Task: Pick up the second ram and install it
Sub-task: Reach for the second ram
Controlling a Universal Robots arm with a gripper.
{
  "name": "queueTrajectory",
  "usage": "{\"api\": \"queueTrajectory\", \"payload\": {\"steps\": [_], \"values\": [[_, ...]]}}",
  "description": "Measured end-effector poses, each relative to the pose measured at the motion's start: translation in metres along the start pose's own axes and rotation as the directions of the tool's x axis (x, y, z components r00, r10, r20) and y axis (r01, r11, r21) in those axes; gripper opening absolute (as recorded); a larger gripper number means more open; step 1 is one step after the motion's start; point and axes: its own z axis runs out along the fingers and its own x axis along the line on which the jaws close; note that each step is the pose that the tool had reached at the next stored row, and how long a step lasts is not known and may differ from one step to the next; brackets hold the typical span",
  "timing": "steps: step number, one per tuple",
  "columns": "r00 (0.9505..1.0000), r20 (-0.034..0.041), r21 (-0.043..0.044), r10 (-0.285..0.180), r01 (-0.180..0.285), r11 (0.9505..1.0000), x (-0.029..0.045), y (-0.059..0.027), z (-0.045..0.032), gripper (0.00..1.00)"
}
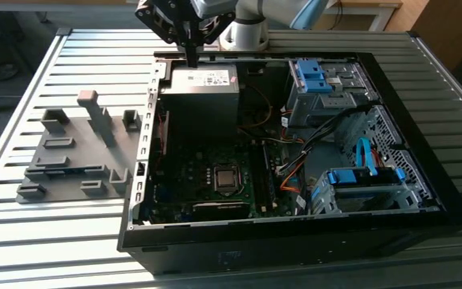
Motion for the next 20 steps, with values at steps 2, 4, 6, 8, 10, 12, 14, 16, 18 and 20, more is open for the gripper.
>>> {"api": "queueTrajectory", "payload": {"steps": [2,4,6,8,10,12,14,16,18,20], "values": [[1.0000,0.0000,0.0000,0.000,0.000,1.0000,0.0008,-0.0001,0.0000,0.11],[1.0000,0.0000,0.0000,0.000,0.000,1.0000,0.0015,-0.0001,0.0000,0.11],[1.0000,0.0000,0.0000,0.000,0.000,1.0000,0.0020,-0.0001,0.0000,0.11],[1.0000,0.0000,0.0000,0.000,0.000,1.0000,0.0026,-0.0002,0.0000,0.11],[1.0000,0.0000,0.0000,0.000,0.000,1.0000,0.0037,-0.0003,0.0001,0.11],[1.0000,0.0000,0.0000,0.000,0.000,1.0000,0.0044,-0.0003,0.0001,0.11],[1.0000,0.0000,0.0000,0.000,0.000,1.0000,0.0051,-0.0004,0.0001,0.11],[1.0000,0.0000,0.0000,0.000,0.000,1.0000,0.0057,-0.0004,0.0001,0.11],[1.0000,-0.0001,0.0001,0.000,0.000,1.0000,0.0062,-0.0005,0.0002,0.11],[1.0000,-0.0001,0.0000,0.000,0.000,1.0000,0.0070,-0.0005,0.0002,0.11]]}}
